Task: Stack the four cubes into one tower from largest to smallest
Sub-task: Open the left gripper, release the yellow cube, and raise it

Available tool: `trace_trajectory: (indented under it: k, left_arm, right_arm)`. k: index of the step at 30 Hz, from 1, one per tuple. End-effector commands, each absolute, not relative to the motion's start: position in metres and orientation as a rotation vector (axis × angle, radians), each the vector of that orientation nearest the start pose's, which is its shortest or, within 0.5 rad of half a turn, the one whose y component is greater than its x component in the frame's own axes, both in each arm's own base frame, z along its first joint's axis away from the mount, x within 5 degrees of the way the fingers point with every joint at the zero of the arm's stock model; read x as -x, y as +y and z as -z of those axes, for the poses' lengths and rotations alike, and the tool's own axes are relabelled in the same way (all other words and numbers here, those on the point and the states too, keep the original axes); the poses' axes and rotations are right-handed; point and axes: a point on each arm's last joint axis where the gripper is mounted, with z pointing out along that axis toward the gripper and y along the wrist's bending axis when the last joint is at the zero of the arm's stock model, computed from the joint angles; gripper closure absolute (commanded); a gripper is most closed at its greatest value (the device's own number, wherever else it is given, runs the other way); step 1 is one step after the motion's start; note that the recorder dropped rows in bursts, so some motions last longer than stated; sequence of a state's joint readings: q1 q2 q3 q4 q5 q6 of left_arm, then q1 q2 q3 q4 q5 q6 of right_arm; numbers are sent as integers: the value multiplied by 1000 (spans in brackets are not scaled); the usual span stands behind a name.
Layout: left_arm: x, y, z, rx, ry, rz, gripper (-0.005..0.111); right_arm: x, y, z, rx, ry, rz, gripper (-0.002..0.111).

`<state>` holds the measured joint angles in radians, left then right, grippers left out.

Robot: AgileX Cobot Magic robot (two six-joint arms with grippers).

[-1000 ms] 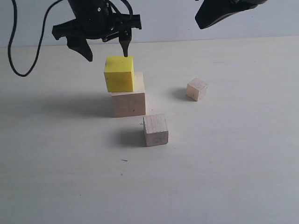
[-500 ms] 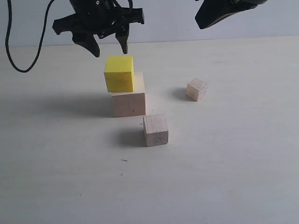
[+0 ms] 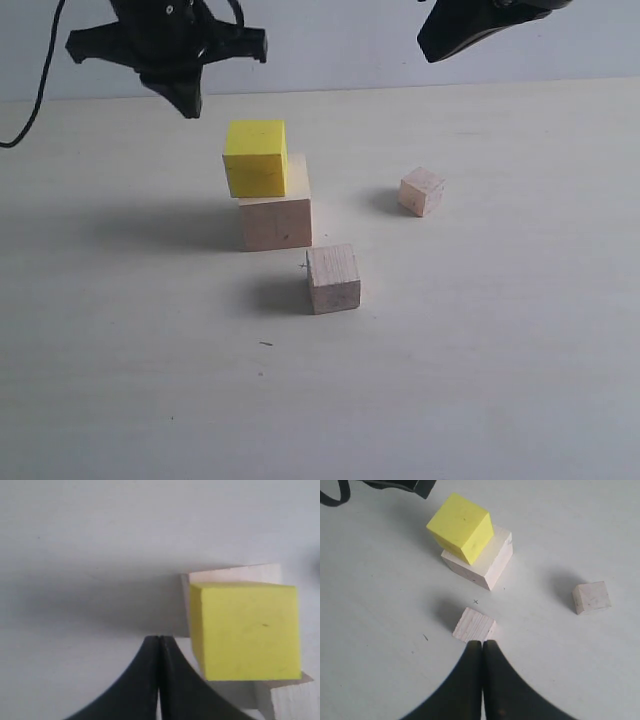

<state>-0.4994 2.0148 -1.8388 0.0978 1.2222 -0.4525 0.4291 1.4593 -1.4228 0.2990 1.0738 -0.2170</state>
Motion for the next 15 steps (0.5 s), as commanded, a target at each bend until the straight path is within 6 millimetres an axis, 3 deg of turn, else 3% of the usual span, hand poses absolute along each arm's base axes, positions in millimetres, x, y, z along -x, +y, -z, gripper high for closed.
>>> trace_trajectory:
  k: [1, 8, 15]
  left_arm:
    - [-382, -183, -259, -63, 2916, -4, 106]
    - [-376, -188, -236, -44, 3017, 193, 107]
    - [-382, -194, -221, -26, 3013, 243, 107]
  right_arm:
    - [-265, 148, -373, 745, 2463, -473, 108]
    - [-265, 148, -373, 744, 2462, -473, 108]
    - [-265, 148, -373, 745, 2463, -473, 108]
